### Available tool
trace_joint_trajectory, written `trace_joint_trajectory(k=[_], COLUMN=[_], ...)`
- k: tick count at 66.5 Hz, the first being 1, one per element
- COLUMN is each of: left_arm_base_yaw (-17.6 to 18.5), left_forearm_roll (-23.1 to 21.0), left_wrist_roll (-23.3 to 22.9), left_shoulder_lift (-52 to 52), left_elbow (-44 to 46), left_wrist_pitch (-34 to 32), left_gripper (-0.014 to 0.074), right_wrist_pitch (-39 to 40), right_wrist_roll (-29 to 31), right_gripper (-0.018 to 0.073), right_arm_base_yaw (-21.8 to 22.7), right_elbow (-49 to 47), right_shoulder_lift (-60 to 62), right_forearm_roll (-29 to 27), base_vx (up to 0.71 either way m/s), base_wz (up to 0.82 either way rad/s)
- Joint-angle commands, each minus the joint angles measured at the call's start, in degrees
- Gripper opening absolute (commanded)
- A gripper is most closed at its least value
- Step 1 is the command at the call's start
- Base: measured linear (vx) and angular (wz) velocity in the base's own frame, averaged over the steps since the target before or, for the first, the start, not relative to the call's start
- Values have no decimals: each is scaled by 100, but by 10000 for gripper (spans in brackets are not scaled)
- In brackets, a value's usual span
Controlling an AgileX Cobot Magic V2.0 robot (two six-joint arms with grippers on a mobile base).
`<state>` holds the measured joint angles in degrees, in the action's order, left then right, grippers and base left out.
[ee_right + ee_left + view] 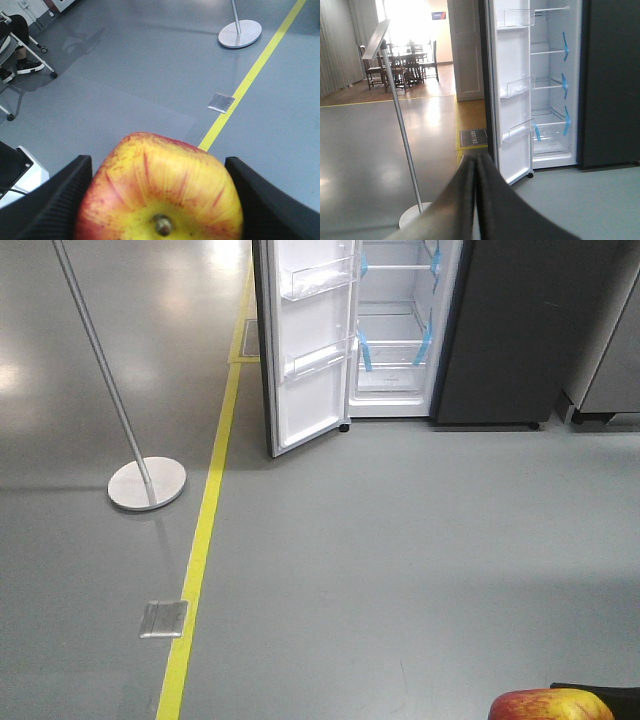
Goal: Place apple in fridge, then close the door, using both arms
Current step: 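Drive toward the open white refrigerator carrying the apple, then approach the refrigerator door bins with the apple held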
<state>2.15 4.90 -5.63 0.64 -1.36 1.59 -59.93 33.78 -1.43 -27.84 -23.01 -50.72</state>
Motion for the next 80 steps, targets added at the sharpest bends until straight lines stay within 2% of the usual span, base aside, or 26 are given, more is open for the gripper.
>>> trace_joint_trajectory(k=[1,80], left_arm_base_yaw=[40,40], left_forearm_roll=[-21,-21], left_wrist_roll=[-63,-63], left_shoulder_lift=[88,88], left_elbow=[95,95], left_wrist_pitch=[-395,-395], left_gripper=[-6,-6], right_wrist_pitch=[209,209], right_wrist_roll=[61,61], right_gripper=[150,150], right_arm_base_yaw=[19,19], right_elbow=[-131,-131], right_shoulder_lift=[-38,-38], right_forearm_roll=[-349,-349], base_vx=[28,25], base_wz=[-4,3])
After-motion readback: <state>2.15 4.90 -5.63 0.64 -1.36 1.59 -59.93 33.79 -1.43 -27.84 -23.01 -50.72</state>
